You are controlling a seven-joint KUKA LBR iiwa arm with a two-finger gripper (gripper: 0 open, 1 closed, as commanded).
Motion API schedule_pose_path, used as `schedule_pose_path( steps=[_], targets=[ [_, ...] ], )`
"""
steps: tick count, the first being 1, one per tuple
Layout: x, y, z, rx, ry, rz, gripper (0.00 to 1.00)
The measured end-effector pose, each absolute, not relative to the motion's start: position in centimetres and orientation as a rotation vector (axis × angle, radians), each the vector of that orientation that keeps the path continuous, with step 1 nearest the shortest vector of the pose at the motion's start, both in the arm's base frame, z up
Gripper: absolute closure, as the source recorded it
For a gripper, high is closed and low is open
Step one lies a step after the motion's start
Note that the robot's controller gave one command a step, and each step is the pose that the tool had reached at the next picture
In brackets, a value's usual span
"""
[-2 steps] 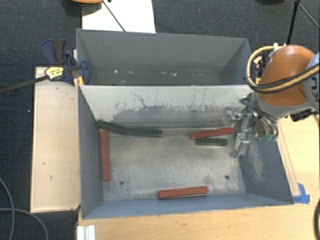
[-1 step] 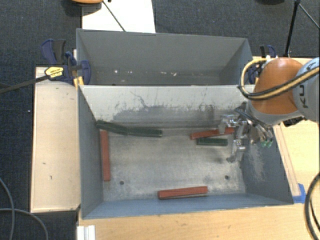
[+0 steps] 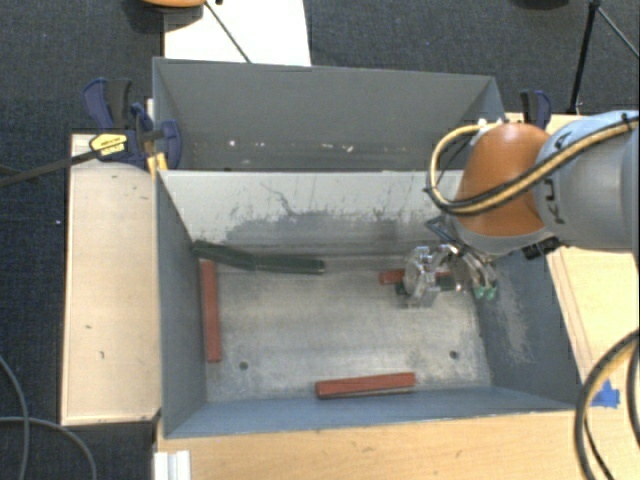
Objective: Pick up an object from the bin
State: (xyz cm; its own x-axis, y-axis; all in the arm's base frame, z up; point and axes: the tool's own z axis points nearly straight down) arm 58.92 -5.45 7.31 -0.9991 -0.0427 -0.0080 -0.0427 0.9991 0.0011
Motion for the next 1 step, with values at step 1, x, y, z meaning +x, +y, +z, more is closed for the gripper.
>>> schedule_pose_path(
  steps=[1],
  targets=[
    [58.75,-5.53,7.10,-0.071,3.138,0.000,0.00]
  ],
)
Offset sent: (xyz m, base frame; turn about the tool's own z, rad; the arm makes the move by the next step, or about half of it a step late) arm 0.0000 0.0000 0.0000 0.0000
